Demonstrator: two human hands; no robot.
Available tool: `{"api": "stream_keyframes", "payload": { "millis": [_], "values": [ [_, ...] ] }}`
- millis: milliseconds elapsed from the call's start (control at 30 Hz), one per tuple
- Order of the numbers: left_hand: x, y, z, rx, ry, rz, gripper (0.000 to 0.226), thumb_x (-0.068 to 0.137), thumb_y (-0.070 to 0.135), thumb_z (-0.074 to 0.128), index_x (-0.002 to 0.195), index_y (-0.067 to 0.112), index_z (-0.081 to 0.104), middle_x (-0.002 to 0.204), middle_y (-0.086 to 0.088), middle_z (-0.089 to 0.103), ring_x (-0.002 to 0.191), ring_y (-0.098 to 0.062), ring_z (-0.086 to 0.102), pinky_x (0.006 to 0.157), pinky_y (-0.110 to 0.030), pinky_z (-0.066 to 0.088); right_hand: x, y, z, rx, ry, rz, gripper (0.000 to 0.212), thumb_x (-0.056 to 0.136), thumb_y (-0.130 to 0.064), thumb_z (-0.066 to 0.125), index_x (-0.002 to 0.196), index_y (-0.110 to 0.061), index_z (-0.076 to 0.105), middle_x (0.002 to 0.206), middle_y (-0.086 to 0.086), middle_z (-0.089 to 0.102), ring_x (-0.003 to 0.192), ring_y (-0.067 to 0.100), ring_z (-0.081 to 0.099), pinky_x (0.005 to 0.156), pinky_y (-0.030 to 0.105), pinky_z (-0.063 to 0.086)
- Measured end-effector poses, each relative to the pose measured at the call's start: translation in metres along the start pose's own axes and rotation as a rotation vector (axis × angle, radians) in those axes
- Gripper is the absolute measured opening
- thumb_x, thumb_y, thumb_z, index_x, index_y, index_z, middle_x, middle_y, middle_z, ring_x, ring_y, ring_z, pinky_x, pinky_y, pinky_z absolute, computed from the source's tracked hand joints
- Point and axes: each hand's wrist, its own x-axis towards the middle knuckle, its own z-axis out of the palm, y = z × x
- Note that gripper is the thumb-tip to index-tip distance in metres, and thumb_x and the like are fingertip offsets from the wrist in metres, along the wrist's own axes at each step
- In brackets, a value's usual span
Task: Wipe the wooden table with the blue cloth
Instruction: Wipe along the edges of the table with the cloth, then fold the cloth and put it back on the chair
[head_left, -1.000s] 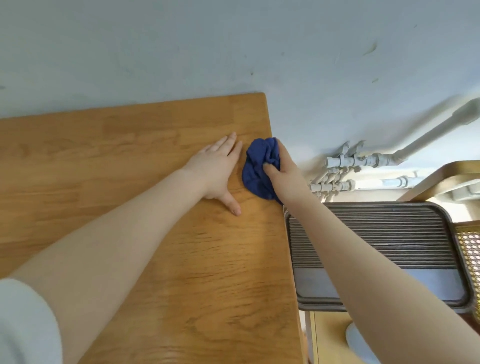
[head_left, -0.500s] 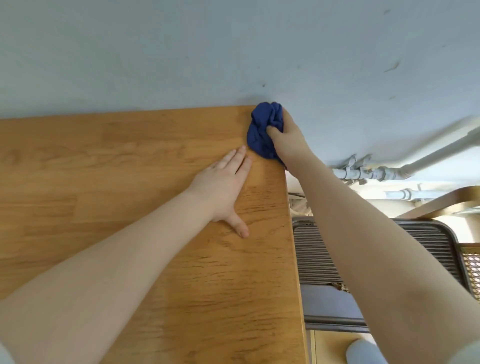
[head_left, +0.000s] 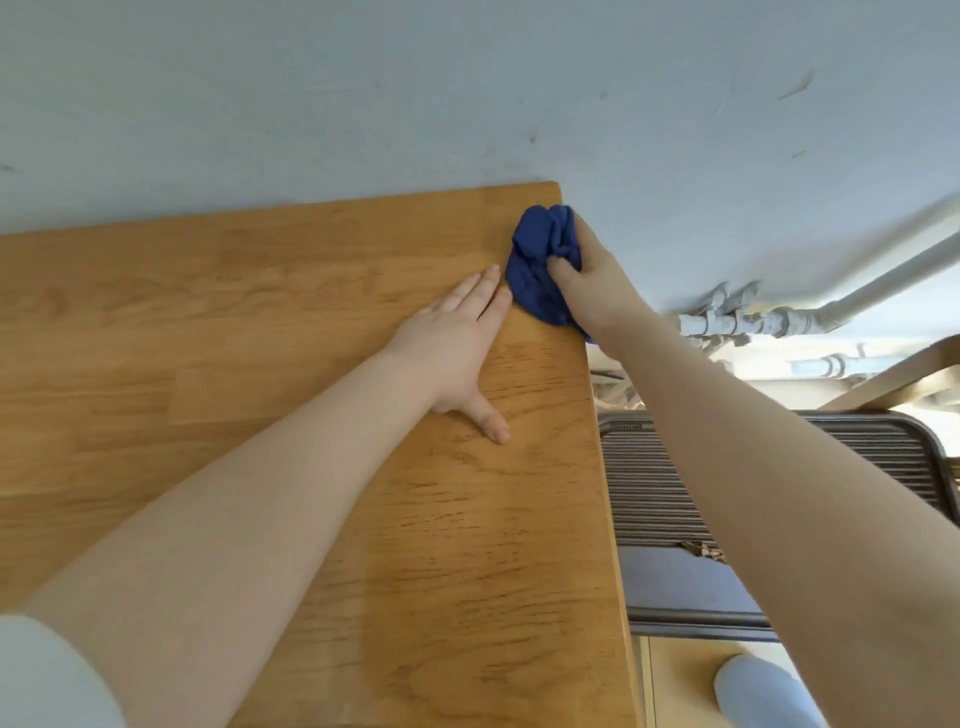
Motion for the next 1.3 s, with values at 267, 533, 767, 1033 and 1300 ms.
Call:
{"api": "stream_keyframes", "payload": {
  "millis": [267, 533, 767, 1033, 1300],
  "values": [
    [-0.048, 0.027, 0.013, -0.002, 0.205, -0.294, 0.129, 0.064, 0.065, 0.067, 0.148, 0.007, -0.011, 0.156, -0.011, -0.016, 0.145, -0.022, -0.008, 0.119, -0.037, 0.003, -0.147, 0.03, 0.005, -0.327, -0.189, -0.076, 0.067, 0.095, -0.016, 0.048, 0.147, -0.012, 0.007, 0.156, 0.007, -0.01, 0.143, 0.018, 0.001, 0.101, 0.012, 0.014],
    [-0.147, 0.095, 0.059, -0.135, 0.281, -0.387, 0.082, 0.09, 0.034, 0.055, 0.15, 0.012, 0.004, 0.158, -0.008, -0.005, 0.146, -0.022, 0.0, 0.116, -0.039, 0.009, -0.275, 0.059, 0.001, -0.52, -0.362, -0.243, 0.06, 0.093, -0.017, 0.051, 0.145, -0.01, 0.022, 0.155, 0.012, -0.004, 0.142, 0.032, -0.007, 0.115, 0.038, 0.003],
    [-0.249, 0.171, 0.1, -0.308, 0.256, -0.378, 0.058, 0.096, 0.028, 0.047, 0.148, 0.016, 0.023, 0.158, -0.001, 0.007, 0.145, -0.02, 0.01, 0.114, -0.038, 0.017, -0.375, 0.054, -0.015, -0.906, -0.673, -0.531, 0.036, 0.096, -0.02, 0.042, 0.131, -0.02, 0.045, 0.144, 0.002, 0.039, 0.136, 0.025, 0.026, 0.098, 0.041, 0.03],
    [-0.372, 0.204, 0.112, -1.233, 0.634, -0.468, 0.019, 0.092, 0.033, 0.054, 0.105, 0.021, 0.058, 0.099, 0.002, 0.065, 0.093, -0.016, 0.06, 0.088, -0.033, 0.045, -0.387, -0.083, 0.019, -0.498, -0.626, -0.514, 0.037, 0.082, -0.025, 0.066, 0.097, -0.013, 0.034, 0.077, 0.0, 0.051, 0.064, 0.021, 0.05, 0.056, 0.036, 0.04],
    [-0.513, 0.126, 0.138, -1.105, 0.985, -0.701, 0.049, 0.066, 0.052, 0.066, 0.084, 0.008, 0.053, 0.073, -0.006, 0.052, 0.068, -0.011, 0.047, 0.063, -0.03, 0.039, -0.405, -0.204, 0.157, -0.76, -0.987, -0.802, 0.037, 0.074, -0.038, 0.072, 0.095, -0.01, 0.061, 0.088, 0.006, 0.065, 0.083, 0.023, 0.06, 0.072, 0.036, 0.047]
  ]
}}
